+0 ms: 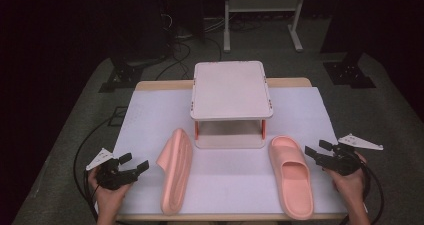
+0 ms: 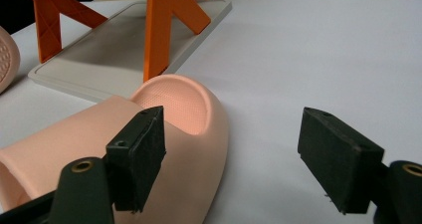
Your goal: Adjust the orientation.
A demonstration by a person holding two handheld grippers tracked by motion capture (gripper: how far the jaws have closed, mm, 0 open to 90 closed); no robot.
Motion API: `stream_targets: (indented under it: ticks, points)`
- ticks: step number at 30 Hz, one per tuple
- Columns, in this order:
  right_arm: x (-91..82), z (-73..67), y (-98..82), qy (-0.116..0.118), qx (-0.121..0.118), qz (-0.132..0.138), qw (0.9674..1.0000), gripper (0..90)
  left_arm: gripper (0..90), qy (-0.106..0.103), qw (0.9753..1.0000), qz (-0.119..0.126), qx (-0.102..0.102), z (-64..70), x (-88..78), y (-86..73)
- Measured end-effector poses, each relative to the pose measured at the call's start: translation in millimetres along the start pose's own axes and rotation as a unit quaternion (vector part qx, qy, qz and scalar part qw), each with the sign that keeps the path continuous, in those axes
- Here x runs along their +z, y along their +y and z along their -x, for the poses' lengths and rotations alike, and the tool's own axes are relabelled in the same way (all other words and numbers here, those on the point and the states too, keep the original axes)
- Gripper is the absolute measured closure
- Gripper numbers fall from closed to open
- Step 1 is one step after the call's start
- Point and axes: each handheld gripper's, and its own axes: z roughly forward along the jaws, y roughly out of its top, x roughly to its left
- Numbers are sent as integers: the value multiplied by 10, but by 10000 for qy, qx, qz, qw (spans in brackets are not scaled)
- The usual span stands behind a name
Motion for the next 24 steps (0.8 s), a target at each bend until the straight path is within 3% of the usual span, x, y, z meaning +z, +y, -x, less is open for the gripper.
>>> stream_targets:
  ticks: [15,24]
  points:
    - [-10,-21,0,-24,-38,4,10000,263,67,0,10000,47,2,2,-35,-12]
    - [-16,-23,-2,-13,-33,4,10000,263,68,-44,10000,34,47,77,-45,-30]
